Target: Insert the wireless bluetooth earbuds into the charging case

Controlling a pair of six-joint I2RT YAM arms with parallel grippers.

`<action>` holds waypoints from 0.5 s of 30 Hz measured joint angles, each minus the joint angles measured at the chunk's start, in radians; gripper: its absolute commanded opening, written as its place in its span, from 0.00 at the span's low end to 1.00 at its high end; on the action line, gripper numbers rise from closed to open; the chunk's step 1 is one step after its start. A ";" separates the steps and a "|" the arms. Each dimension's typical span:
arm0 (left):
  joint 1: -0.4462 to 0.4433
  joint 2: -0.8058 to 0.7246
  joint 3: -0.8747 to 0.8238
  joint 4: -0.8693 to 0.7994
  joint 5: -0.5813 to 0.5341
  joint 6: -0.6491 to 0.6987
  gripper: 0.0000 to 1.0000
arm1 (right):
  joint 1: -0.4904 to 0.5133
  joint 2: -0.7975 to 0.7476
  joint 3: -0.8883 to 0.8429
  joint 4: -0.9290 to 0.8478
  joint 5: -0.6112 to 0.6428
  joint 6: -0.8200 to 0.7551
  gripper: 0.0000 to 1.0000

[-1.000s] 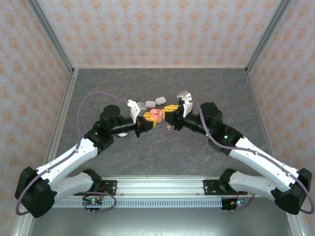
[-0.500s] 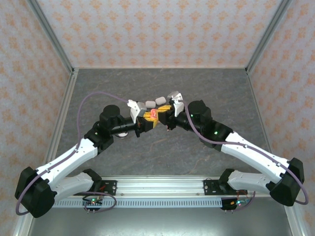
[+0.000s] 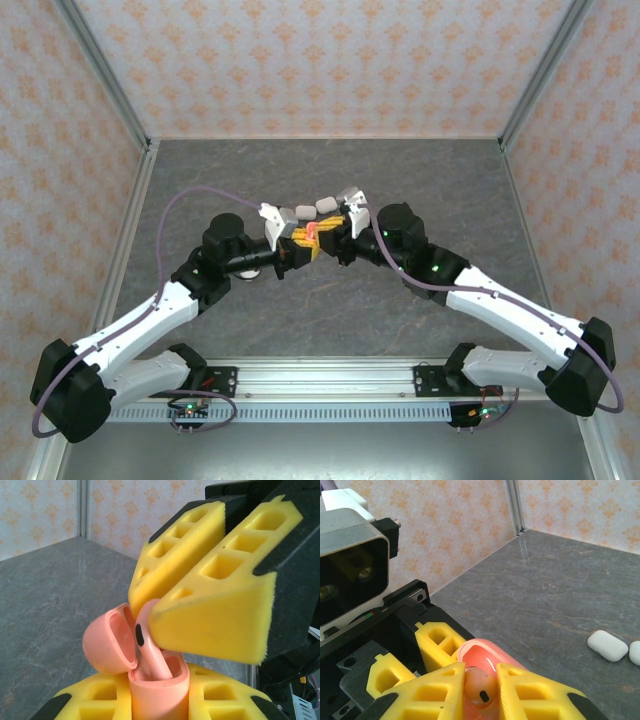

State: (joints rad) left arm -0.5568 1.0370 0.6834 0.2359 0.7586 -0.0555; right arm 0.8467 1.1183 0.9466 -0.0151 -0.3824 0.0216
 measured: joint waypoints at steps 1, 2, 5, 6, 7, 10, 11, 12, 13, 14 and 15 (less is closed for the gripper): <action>0.000 0.000 0.000 0.000 0.000 0.000 0.00 | 0.000 0.003 0.002 -0.005 -0.011 0.000 0.21; -0.001 0.000 0.000 0.000 0.001 0.000 0.00 | 0.000 0.008 0.005 -0.013 -0.023 0.000 0.21; -0.003 0.000 0.000 -0.006 0.000 0.000 0.00 | -0.002 0.023 0.021 -0.033 -0.044 0.001 0.22; -0.003 0.000 0.000 -0.007 0.001 0.001 0.00 | -0.002 0.026 0.027 -0.039 -0.048 0.001 0.23; -0.003 0.000 0.000 -0.008 0.001 0.000 0.00 | -0.003 0.029 0.033 -0.047 -0.051 0.002 0.24; -0.003 0.000 0.000 -0.007 0.004 0.001 0.00 | -0.003 0.035 0.048 -0.065 -0.058 0.006 0.35; -0.005 0.000 0.000 -0.007 0.004 0.001 0.00 | -0.003 0.035 0.052 -0.068 -0.064 0.007 0.39; -0.006 0.000 0.000 -0.006 0.004 0.001 0.00 | -0.003 0.034 0.055 -0.071 -0.071 0.011 0.43; -0.006 0.000 0.000 -0.006 0.005 0.001 0.00 | -0.003 0.034 0.059 -0.076 -0.077 0.016 0.46; -0.006 0.000 0.000 -0.006 0.005 0.001 0.00 | -0.003 0.034 0.065 -0.083 -0.083 0.018 0.48; -0.006 0.000 0.000 -0.006 0.005 0.002 0.00 | -0.006 0.032 0.071 -0.091 -0.085 0.022 0.51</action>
State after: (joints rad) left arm -0.5632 1.0370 0.6834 0.2298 0.7631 -0.0540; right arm 0.8410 1.1507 1.0180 -0.1062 -0.4675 0.0433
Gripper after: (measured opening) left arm 0.210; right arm 0.472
